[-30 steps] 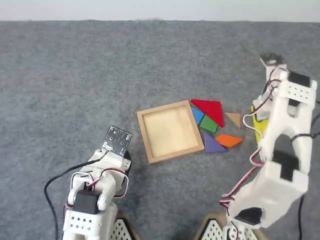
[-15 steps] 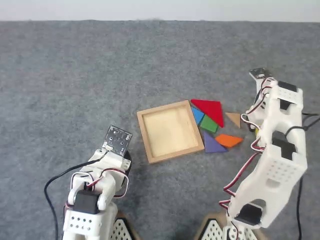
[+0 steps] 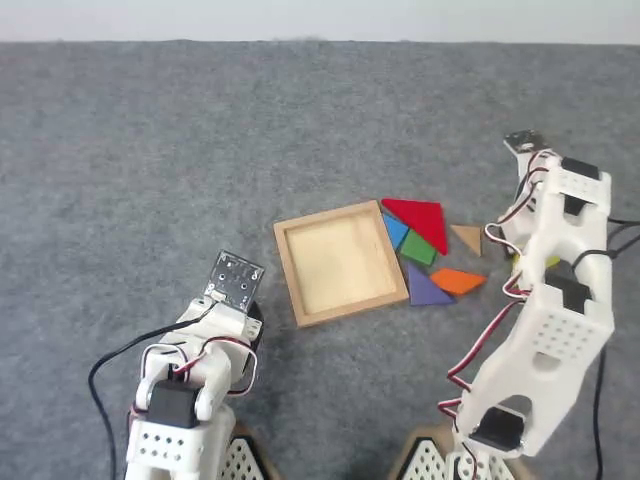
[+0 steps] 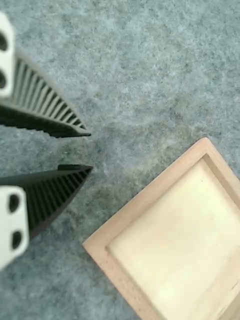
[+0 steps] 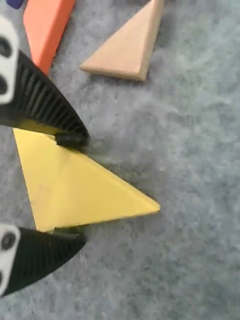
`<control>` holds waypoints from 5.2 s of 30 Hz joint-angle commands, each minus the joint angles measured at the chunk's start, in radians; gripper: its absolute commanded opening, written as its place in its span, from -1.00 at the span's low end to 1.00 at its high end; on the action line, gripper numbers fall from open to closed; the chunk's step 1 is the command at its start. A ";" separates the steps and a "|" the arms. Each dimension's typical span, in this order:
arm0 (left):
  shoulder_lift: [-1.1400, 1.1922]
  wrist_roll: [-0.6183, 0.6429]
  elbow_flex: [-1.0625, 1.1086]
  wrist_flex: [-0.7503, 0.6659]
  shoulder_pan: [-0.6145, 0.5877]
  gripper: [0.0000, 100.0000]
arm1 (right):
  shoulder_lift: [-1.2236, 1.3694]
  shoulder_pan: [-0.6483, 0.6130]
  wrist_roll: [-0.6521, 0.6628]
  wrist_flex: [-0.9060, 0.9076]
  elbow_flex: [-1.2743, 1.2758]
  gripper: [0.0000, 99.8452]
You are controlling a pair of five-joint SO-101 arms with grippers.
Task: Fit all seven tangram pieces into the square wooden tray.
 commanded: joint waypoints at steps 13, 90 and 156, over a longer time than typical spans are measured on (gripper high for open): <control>-0.002 0.012 -0.007 0.005 0.000 -0.82 | -0.176 0.077 -0.318 0.033 -0.011 -0.54; -0.002 0.012 -0.007 0.005 -0.002 -0.82 | -0.673 -0.944 -0.583 -0.027 0.408 -0.58; -0.002 0.012 -0.007 0.005 -0.002 -0.82 | -0.380 -0.734 -0.575 -0.012 0.132 -0.82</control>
